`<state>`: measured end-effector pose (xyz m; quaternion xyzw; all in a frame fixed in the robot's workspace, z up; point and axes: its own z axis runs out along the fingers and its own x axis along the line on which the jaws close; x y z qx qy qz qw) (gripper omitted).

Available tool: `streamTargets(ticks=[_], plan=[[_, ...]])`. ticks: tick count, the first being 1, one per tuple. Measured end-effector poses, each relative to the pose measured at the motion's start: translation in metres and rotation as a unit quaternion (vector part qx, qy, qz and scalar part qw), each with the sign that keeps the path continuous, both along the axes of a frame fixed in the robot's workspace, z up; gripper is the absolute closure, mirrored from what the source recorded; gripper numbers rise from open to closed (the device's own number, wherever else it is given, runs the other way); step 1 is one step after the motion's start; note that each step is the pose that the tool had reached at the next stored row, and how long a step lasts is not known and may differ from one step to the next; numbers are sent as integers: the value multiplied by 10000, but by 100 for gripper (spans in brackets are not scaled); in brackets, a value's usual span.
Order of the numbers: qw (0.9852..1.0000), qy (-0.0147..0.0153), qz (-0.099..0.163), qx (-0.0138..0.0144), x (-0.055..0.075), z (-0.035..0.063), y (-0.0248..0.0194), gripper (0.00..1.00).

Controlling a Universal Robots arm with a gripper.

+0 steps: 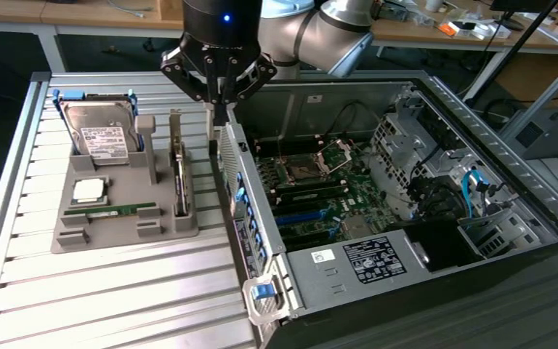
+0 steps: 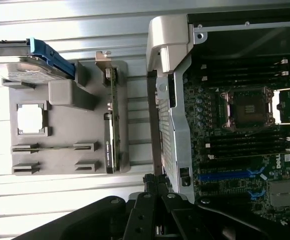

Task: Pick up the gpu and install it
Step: 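Reach for the gpu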

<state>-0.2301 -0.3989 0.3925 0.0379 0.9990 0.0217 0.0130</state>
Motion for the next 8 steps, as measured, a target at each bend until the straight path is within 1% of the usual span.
streamTargets(ticks=[8], plan=[[10000,0,0,0,-24,-1,0,89]])
